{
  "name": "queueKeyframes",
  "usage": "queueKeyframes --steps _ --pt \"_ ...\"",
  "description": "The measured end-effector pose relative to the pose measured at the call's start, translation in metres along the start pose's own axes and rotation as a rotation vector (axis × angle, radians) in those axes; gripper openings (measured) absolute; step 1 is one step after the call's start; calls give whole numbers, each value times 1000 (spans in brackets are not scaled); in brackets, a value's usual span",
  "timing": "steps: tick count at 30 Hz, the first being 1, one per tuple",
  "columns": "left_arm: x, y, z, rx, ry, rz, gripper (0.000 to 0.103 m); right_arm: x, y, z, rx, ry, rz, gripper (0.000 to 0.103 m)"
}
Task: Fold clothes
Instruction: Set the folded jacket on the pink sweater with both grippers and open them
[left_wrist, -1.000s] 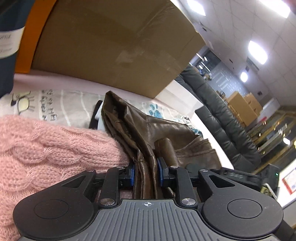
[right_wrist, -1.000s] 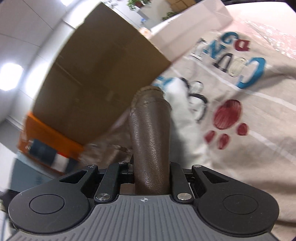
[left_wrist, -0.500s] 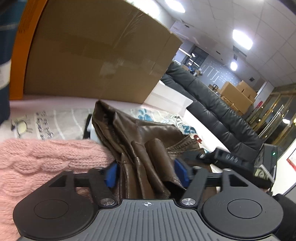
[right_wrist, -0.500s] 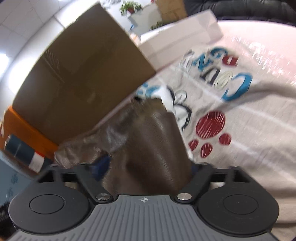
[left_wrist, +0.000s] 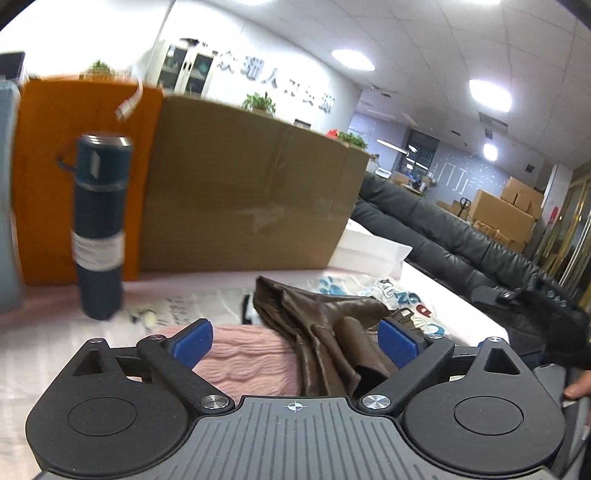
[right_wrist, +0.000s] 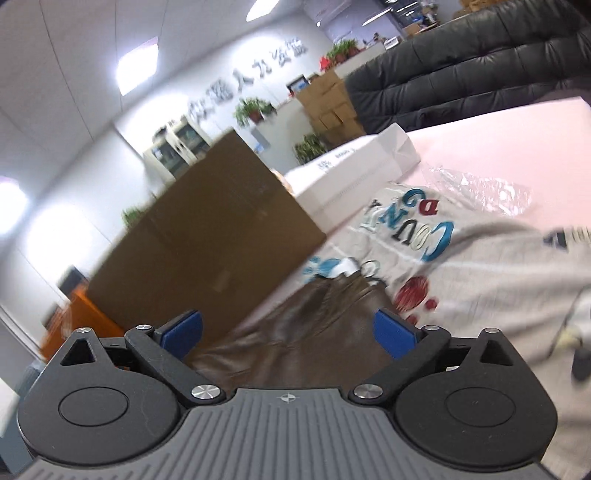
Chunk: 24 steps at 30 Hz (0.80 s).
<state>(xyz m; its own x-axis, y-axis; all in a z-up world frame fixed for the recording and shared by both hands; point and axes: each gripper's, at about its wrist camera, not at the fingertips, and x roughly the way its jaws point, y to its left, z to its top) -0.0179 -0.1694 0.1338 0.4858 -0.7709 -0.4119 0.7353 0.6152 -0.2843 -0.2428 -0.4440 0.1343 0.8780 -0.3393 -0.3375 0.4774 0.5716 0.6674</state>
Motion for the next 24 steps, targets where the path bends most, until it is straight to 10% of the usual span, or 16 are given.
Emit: queueKeyframes --steps 10,24 --pt "-117 -10 12 123 -23 77 100 -88 76 -56 -58 -54 128 103" --pt "-228 16 -13 0 -177 13 103 -182 191 -122 -270 -79 86 103"
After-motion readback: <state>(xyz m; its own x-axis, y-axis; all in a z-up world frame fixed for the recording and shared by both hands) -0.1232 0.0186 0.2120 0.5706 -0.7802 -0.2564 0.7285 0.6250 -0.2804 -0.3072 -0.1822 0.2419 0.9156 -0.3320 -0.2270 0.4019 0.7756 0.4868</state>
